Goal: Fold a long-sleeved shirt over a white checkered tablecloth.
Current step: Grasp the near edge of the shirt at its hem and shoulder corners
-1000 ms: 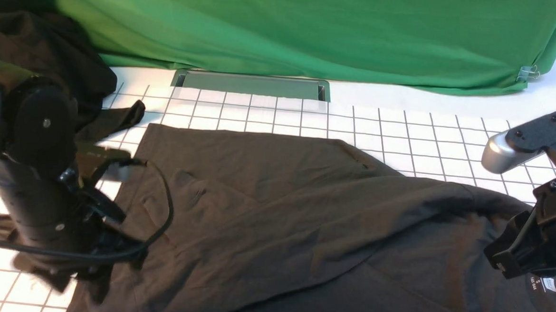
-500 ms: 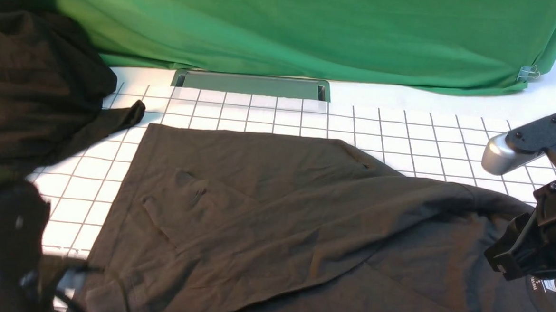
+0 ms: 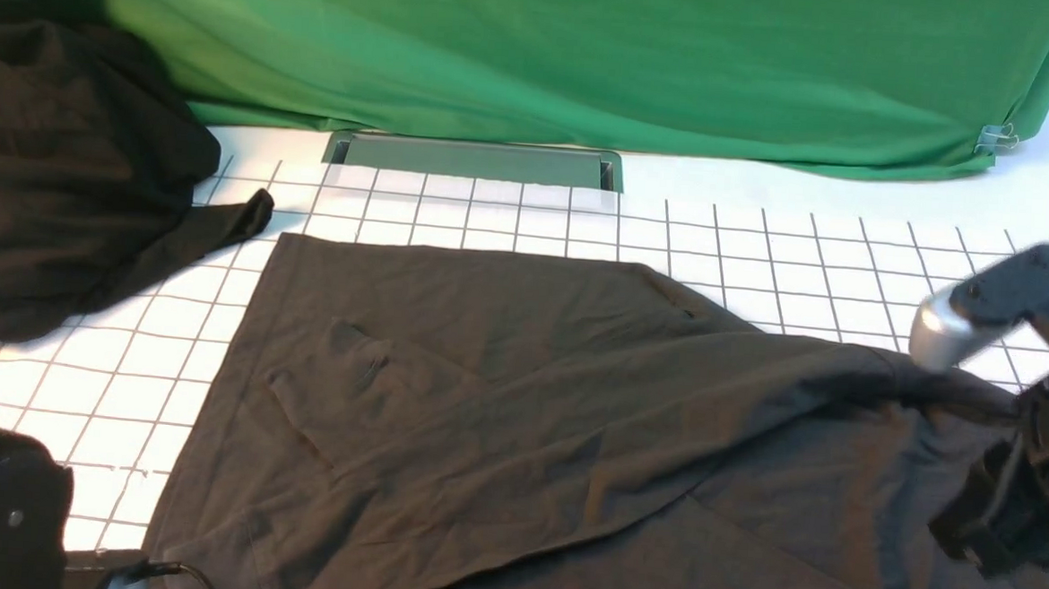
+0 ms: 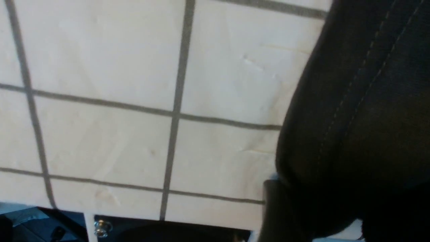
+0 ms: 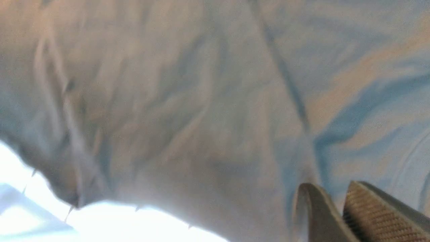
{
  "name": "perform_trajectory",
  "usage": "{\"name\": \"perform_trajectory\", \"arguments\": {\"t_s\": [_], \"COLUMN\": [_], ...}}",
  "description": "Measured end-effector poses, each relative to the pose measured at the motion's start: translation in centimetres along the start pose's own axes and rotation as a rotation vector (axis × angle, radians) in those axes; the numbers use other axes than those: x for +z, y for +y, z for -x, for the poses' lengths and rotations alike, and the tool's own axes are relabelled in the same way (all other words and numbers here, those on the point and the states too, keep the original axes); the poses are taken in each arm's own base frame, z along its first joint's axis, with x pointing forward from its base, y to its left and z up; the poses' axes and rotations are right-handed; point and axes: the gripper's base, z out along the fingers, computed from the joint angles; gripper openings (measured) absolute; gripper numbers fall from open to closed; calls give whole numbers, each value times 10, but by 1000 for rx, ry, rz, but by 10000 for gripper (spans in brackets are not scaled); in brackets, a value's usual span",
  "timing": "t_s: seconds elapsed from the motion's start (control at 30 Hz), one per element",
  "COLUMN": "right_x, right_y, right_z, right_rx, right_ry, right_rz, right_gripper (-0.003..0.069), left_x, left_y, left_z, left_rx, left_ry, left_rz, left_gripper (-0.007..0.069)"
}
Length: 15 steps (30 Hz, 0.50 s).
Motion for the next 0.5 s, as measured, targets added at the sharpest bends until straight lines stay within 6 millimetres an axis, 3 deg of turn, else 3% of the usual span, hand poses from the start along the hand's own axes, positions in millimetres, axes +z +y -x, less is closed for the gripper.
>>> {"name": "perform_trajectory", "arguments": {"t_s": [0.1,0.2,0.37,0.5], "right_x": [0,2,6,16], "right_y": [8,22,60,91], "right_z": [-4,-4,-6,-14], "right_rx": [-49,-116,-300,-390], "right_ry": [49,71,100,113], "right_rz": [48,78,132,152], "right_gripper": [133,133,134,162], "left_x": [3,2,-13,-47], "left_y": [-1,-1,-3,-2], "left_z": [-1,-1,3,1], "left_rx": [-13,-9,37,69], "left_ry": [-4,-4,-5,-94], "left_rz": [-20,-23,-11,-19], "left_gripper": [106,41,29,29]}}
